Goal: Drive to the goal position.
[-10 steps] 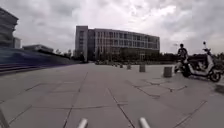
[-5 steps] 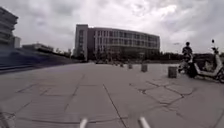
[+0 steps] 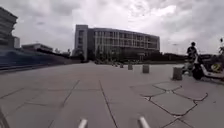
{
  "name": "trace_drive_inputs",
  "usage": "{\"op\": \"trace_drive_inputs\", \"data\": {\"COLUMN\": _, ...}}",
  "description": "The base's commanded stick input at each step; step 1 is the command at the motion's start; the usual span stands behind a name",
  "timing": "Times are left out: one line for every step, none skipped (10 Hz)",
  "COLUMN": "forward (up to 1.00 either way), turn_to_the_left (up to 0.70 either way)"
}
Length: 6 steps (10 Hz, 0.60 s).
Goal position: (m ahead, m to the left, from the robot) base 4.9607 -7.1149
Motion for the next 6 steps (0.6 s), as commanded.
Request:
{"op": "trace_drive_inputs", "data": {"forward": 0.70, "turn_to_the_left": 0.00}}
{"op": "trace_drive_inputs", "data": {"forward": 0.70, "turn_to_the_left": 0.00}}
{"op": "trace_drive_inputs", "data": {"forward": 0.70, "turn_to_the_left": 0.00}}
{"op": "trace_drive_inputs", "data": {"forward": 0.70, "turn_to_the_left": 0.00}}
{"op": "trace_drive_inputs", "data": {"forward": 0.70, "turn_to_the_left": -0.02}}
{"op": "trace_drive_inputs", "data": {"forward": 0.70, "turn_to_the_left": -0.35}}
